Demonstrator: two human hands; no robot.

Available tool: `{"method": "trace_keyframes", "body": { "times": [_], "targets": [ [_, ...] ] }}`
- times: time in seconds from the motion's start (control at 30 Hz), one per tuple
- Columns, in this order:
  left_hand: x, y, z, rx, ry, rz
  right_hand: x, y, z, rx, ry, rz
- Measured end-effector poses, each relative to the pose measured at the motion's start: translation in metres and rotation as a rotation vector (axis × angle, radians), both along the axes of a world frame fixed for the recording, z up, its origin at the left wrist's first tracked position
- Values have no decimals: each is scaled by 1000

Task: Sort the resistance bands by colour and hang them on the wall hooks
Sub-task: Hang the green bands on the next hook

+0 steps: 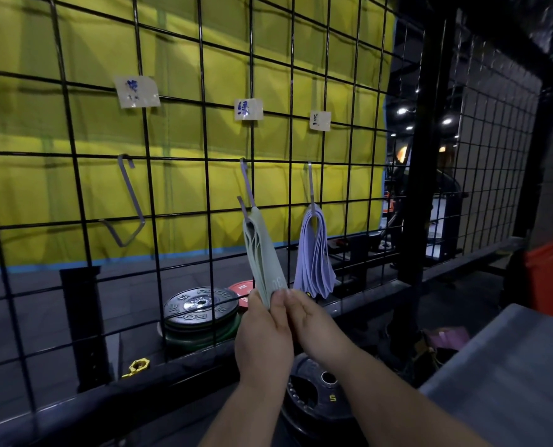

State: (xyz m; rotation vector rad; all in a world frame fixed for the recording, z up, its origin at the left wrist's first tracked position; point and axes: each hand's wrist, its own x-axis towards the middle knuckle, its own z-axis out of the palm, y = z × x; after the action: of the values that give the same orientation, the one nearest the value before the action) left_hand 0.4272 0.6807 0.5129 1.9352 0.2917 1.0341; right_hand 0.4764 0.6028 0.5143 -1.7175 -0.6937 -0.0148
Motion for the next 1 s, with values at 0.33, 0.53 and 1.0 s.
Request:
{"method": "trace_keyframes", "body": {
  "times": [0.33,0.53,1.0],
  "targets": [
    [-3,-6,1,-158,-62,-161,-5,-8,10,-96,-9,-44],
    [-4,-13,-1,-169,-11,-201,-1,-14,6,-160,-36,-63],
    [-6,-18,1,-210,52,-255,1,-19,6,-120,36,-61]
  ]
}}
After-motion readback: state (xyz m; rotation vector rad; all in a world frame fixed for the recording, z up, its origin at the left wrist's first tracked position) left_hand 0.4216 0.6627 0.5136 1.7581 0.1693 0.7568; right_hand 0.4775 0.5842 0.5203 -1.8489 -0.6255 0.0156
